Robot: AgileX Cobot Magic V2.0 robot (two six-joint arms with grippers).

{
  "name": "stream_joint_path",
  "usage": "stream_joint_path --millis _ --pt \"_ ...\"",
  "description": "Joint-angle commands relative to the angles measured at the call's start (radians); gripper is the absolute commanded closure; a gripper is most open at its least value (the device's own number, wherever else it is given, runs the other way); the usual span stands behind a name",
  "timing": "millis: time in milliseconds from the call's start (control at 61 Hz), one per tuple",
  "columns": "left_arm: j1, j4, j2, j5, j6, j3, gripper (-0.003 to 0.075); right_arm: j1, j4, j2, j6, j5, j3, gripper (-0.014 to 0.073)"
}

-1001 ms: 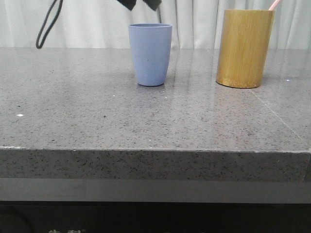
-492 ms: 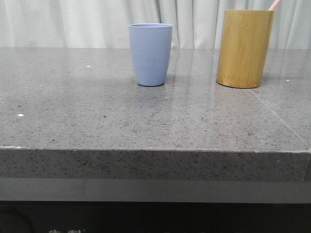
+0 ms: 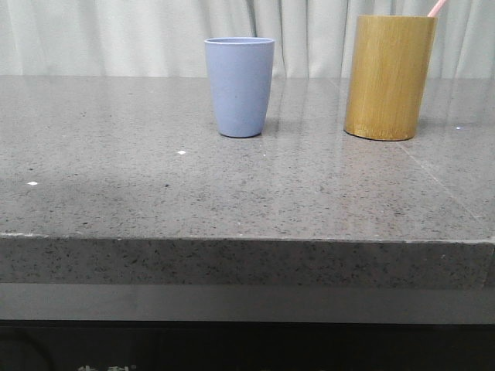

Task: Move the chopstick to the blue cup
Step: 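Set the blue cup down near the bamboo holder and release it, then grasp the pink chopstick in the bamboo holder with the right gripper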

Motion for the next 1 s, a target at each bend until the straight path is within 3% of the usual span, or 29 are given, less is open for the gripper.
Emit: stream_joint_path --millis 0,164,263,541,771,853,984 --pt "-0.003 -0.023 -0.084 -0.087 -0.009 0.022 0.0428 0.031 0.011 0.064 -0.009 -0.213 -0.029 0.0043" --pt "-0.003 -0.024 -0.150 -0.087 -0.009 0.048 0.0428 0.053 0.011 0.198 -0.009 -0.434 -0.034 0.0043" --pt "-0.003 -0.024 -0.162 -0.087 -0.009 0.048 0.0428 0.053 0.021 0.265 -0.009 -0.463 -0.064 0.0043" --pt "-0.003 -0.024 -0.161 -0.087 -0.009 0.048 0.0428 0.053 0.031 0.434 -0.009 -0.196 -0.295 0.0045" --pt "-0.003 -0.022 -0.161 -0.087 -0.009 0.048 0.0428 0.052 0.053 0.531 -0.009 -0.155 -0.414 0.0048" --pt "-0.003 -0.022 -0.161 -0.087 -0.009 0.048 0.0428 0.052 0.053 0.545 -0.009 -0.135 -0.435 0.0110" --pt "-0.003 -0.022 -0.161 -0.087 -0.009 0.048 0.0428 0.052 0.053 0.548 -0.009 -0.133 -0.444 0.0321"
